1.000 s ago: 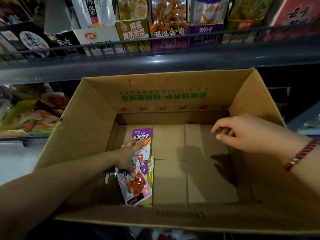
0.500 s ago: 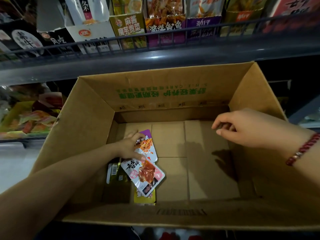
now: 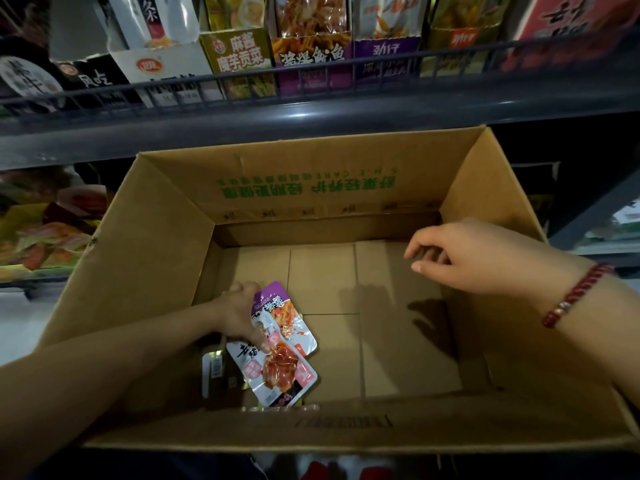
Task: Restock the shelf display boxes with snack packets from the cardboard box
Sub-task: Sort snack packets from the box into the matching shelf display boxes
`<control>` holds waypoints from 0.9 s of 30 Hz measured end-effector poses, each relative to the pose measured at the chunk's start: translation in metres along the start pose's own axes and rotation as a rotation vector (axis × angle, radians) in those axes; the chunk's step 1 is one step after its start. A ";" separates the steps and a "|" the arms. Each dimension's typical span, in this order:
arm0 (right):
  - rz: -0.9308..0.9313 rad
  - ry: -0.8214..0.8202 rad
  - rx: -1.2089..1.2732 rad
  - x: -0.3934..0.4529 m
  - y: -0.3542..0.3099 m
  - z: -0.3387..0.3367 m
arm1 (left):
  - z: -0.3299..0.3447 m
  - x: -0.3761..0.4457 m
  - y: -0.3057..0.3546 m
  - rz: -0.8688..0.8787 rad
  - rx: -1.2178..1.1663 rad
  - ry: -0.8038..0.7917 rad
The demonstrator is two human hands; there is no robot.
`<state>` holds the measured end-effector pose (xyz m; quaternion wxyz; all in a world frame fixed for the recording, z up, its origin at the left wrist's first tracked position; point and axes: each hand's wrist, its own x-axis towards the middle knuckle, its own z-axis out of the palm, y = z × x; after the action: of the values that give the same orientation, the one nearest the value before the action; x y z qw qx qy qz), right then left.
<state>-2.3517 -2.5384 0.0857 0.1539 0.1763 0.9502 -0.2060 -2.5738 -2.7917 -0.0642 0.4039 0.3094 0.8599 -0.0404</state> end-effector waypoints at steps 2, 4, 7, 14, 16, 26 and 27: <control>0.003 0.000 -0.002 0.000 0.000 0.000 | 0.000 -0.002 0.003 0.025 -0.064 -0.015; 0.003 0.000 -0.011 0.000 0.000 0.000 | -0.001 -0.002 0.003 0.043 -0.153 -0.059; 0.002 -0.005 -0.014 0.000 -0.001 -0.001 | 0.002 -0.003 0.002 0.057 -0.283 -0.127; 0.000 -0.005 -0.021 0.000 -0.001 -0.001 | -0.001 -0.004 0.008 0.041 -0.437 -0.242; 0.002 -0.003 -0.022 0.000 -0.001 -0.001 | 0.000 -0.004 0.010 0.044 -0.484 -0.237; 0.008 -0.002 -0.008 0.000 -0.001 -0.001 | -0.011 -0.012 0.027 0.018 -0.656 -0.382; 0.007 -0.005 -0.009 0.000 -0.001 -0.001 | -0.011 -0.013 0.028 0.009 -0.665 -0.390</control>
<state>-2.3524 -2.5390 0.0872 0.1580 0.1784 0.9500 -0.2017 -2.5590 -2.7721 -0.0422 0.6385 0.1517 0.7317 0.1842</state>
